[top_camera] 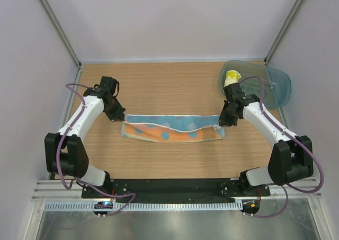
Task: Roll the towels
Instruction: Fold the towel
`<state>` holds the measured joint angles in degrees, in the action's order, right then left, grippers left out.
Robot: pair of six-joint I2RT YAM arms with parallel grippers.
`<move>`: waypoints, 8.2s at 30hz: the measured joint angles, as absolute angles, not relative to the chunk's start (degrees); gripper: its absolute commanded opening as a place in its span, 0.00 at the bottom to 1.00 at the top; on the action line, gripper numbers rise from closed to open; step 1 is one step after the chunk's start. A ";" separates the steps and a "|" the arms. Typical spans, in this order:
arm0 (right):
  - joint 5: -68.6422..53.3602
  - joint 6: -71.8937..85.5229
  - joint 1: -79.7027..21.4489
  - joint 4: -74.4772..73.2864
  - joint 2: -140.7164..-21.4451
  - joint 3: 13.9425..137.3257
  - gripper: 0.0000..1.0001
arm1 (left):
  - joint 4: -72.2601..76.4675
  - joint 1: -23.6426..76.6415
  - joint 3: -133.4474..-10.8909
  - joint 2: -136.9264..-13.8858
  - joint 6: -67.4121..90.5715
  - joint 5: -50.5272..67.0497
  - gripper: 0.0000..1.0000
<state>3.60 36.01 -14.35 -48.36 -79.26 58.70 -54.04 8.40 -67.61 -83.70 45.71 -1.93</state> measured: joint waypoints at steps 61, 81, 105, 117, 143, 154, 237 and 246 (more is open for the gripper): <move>-0.73 29.12 -18.68 -42.57 -83.61 68.12 0.18 | -54.35 10.11 -77.52 -93.14 42.89 -12.38 0.47; -25.06 31.66 -29.78 -24.71 -104.44 59.09 0.01 | -41.76 13.15 -62.11 -97.36 44.58 -3.03 0.34; -27.44 31.79 -11.00 -23.77 -96.92 48.58 0.01 | -41.63 9.63 -61.65 -100.01 46.17 -5.48 0.32; -19.70 32.01 -1.39 -29.02 -92.77 47.55 0.01 | -41.74 8.45 -61.69 -99.98 46.19 -6.09 0.32; -13.10 32.97 -2.11 -38.33 -71.64 46.96 0.64 | -46.65 7.33 -61.23 -91.81 44.93 -8.36 0.66; -20.67 38.30 -4.64 -32.05 -69.01 35.92 0.64 | -47.09 7.22 -62.92 -78.59 37.04 -7.46 0.72; 23.55 33.67 -55.64 -53.67 -112.49 107.39 0.01 | -38.28 7.09 -53.34 -57.21 32.71 -10.09 0.67; 22.94 34.52 -58.35 -53.58 -117.05 109.19 0.01 | -38.48 7.09 -53.34 -57.21 32.71 -10.17 0.67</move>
<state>22.94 34.52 -58.35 -53.58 -117.05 109.19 -38.48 7.09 -53.34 -57.21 32.71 -10.17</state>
